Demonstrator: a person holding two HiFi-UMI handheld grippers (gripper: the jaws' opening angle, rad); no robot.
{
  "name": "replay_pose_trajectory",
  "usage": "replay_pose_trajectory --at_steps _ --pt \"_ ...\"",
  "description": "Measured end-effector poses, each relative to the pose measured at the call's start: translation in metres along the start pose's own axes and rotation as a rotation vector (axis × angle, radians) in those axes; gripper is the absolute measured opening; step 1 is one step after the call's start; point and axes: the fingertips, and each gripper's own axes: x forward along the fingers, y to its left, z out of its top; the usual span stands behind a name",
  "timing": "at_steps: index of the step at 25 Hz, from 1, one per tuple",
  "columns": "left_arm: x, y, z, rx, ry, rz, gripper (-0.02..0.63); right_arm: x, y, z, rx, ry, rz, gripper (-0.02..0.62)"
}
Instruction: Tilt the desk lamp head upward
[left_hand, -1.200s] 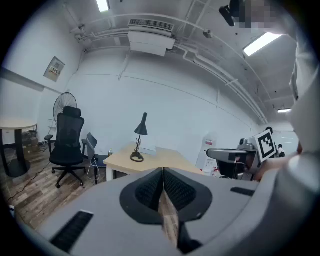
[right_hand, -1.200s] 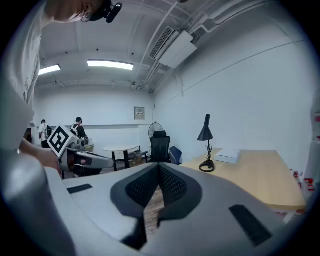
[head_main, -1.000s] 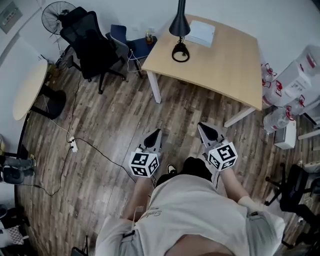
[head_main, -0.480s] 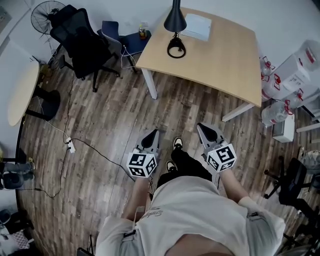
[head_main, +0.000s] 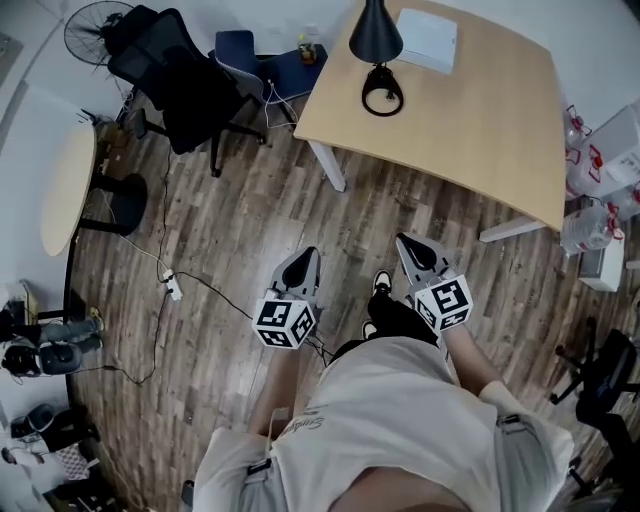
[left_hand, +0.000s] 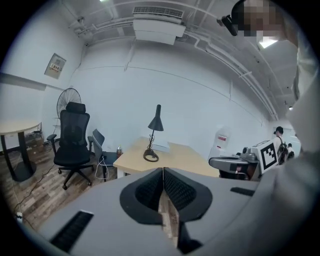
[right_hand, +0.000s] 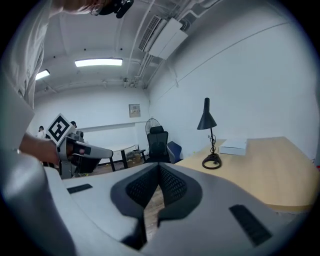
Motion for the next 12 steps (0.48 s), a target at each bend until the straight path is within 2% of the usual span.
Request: replay_pose_trajectory --at_steps 4,9,12 --pt "0.039 0.016 0.023 0.028 0.016 -0.003 0.015 0.041 -0.024 0.014 0.022 -0.029 0.017 -0.005" --pt "0.068 0.035 0.052 0.016 -0.016 0.014 0.015 0.079 -0.038 0.027 0.014 -0.024 0.068 -0.005" --pt "0.078 0.045 0.055 0.005 -0.019 0.028 0.015 0.096 -0.04 0.023 0.005 0.001 0.095 -0.005"
